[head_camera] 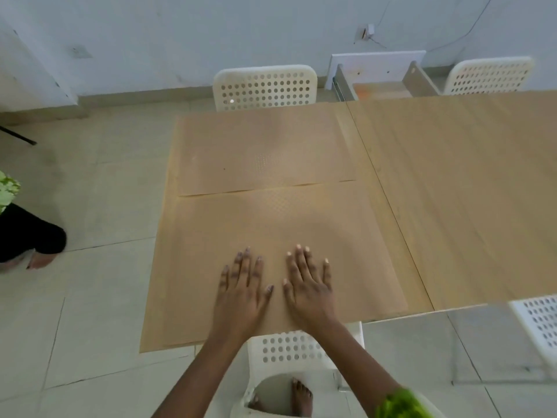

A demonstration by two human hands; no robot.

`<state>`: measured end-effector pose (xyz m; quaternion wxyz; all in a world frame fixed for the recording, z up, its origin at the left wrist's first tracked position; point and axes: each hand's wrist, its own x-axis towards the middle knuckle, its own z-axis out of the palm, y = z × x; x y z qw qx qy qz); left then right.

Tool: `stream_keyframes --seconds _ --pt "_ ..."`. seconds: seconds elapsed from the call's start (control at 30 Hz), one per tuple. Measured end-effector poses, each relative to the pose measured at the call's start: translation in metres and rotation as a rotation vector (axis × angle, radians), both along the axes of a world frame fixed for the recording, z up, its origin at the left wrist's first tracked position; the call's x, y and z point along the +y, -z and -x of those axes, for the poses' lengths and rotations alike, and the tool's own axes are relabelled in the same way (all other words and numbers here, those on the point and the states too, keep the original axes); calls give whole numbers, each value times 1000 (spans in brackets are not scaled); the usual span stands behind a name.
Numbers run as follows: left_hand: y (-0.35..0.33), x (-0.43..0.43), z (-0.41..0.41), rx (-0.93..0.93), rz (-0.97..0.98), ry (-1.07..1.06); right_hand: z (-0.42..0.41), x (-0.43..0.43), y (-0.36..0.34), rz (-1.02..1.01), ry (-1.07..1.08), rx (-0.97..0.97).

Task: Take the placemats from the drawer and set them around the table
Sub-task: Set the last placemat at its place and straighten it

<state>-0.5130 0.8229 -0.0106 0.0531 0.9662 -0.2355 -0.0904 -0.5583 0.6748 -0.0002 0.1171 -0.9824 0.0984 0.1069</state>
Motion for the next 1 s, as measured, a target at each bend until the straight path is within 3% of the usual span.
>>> stream_keyframes --seconds 0.27,0.57,0.7,0.83,1.0 --pt "5 56 -15 -30 -18 -228 15 -90 2 116 194 -40" --pt "-4 68 -19 -6 -15 -258 24 -116 -5 82 239 -3" --pt "-19 66 -22 114 32 -284 16 -85 -27 -107 266 -51" --pt "-43 72 -24 145 293 -309 2 -23 -50 -396 352 -265" --pt "-66 116 -26 154 571 -446 -15 58 -64 -727 495 -312"
